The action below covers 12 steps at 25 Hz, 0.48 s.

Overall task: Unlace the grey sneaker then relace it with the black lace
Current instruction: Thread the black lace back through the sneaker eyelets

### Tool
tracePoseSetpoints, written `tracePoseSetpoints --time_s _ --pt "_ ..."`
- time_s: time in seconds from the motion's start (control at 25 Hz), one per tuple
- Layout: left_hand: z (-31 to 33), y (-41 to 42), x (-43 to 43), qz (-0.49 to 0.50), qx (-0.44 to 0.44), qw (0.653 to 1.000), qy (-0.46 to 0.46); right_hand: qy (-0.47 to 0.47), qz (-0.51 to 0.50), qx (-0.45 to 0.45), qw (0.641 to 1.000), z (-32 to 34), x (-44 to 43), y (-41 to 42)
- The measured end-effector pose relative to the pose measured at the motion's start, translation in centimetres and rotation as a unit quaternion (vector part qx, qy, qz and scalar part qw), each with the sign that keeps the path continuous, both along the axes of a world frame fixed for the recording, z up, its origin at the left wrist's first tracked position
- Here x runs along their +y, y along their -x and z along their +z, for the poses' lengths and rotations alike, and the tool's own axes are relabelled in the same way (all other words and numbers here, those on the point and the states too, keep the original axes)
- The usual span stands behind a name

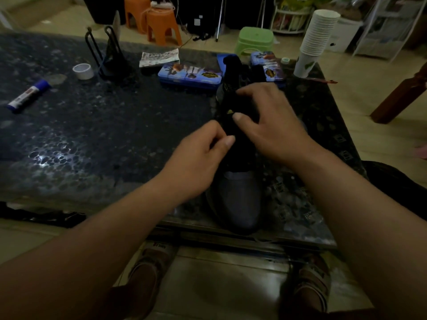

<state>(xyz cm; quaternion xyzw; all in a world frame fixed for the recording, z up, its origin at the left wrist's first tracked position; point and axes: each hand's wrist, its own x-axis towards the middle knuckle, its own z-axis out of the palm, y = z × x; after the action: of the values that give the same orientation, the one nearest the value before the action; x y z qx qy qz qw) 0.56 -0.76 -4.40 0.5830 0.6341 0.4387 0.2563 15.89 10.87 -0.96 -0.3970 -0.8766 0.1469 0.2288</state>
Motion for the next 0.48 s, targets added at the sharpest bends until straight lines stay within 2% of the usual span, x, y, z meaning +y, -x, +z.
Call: tracePoseSetpoints --time_s 0.12,0.16,0.28,0.4,0.48 --pt "0.6 0.5 -0.3 0.035 0.051 0.995 -0.079 0.032 0.01 -0.106 0.994 0.1 0.9 0.8" --pt "0.8 0.7 -0.1 0.046 0.072 0.994 -0.074 0.045 0.013 -0.1 0.994 0.2 1.1 0.8" --pt "0.3 0.6 0.1 0.045 0.108 0.993 0.018 0.101 0.007 -0.061 0.993 0.8 2.0 0.5" --pt "-0.2 0.8 -0.1 0.049 0.127 0.991 0.022 0.112 -0.011 -0.1 0.989 0.9 2.3 0.0" --pt "-0.3 1.2 -0.2 0.054 0.147 0.987 0.018 0.12 -0.013 -0.084 0.989 0.7 2.2 -0.1"
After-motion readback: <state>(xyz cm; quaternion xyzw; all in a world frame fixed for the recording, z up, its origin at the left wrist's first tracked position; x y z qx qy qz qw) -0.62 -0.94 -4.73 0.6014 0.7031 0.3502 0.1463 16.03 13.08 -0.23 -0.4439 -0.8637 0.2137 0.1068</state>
